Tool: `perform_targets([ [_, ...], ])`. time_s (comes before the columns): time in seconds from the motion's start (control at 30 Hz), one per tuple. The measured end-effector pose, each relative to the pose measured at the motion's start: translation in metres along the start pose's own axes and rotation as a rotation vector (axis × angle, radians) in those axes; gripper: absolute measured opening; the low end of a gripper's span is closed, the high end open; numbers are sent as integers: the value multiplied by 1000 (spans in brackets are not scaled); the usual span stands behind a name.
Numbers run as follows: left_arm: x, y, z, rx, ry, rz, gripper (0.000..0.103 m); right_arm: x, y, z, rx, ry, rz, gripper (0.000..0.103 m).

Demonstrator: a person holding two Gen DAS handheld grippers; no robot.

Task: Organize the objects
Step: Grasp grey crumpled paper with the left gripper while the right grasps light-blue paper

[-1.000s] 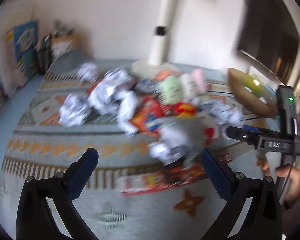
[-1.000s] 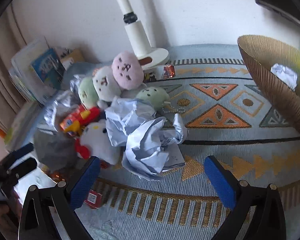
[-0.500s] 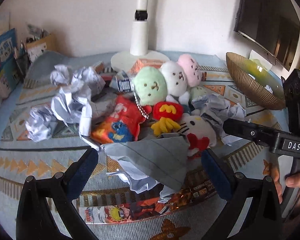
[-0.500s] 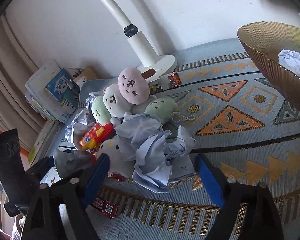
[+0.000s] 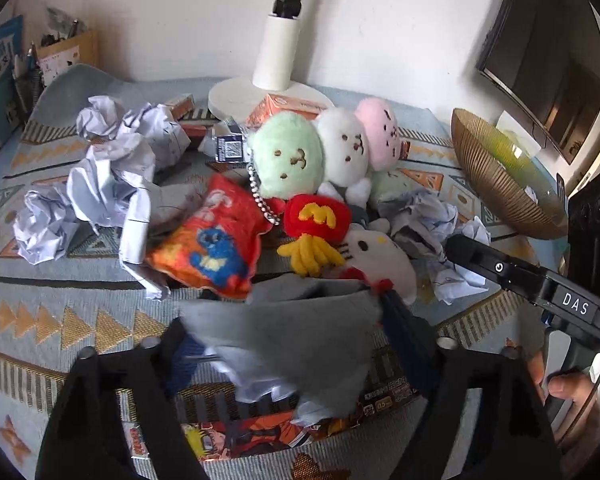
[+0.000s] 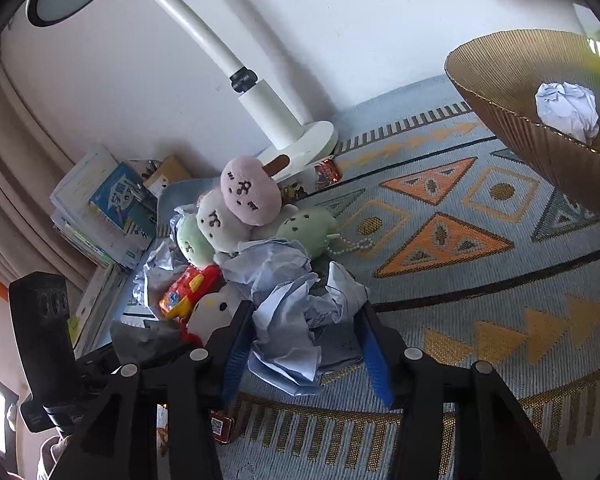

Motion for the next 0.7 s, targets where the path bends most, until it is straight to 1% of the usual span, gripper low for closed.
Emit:
perform_targets([
  [0.1, 2, 0, -6, -24, 19, -8, 59, 4, 1, -4, -15, 38, -8, 50],
  [0.13, 3, 0, -8, -33, 30, -2, 58, 6, 1, -6, -23, 55, -13, 50],
  [0.23, 1, 4, -19, -74, 63, 28, 57, 8, 2, -12, -46, 82, -16, 50],
  [0.33, -1, 8, -33, -115, 82, 56, 56, 8, 3, -14, -55, 87, -9, 50],
  [0.47, -7, 18, -42, -139, 110, 84, 56, 10, 4, -19, -73, 98, -16, 50],
  [0.6, -18, 28, -46, -158, 114, 131, 56, 11, 7, -27, -90, 84, -34, 50],
  [0.7, -32, 31, -42, -160, 115, 160, 56, 6, 15, -35, -102, 87, -15, 50],
])
Point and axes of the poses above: each gripper's, at about its wrist camera, not at the fingertips, and z roughly the way its jaws point, x to its left, y to its top, the point moved 5 cm from there along z, roughly the way its jaws point, and after that the axes turned 9 degrees about -x, right-handed, at the moved point
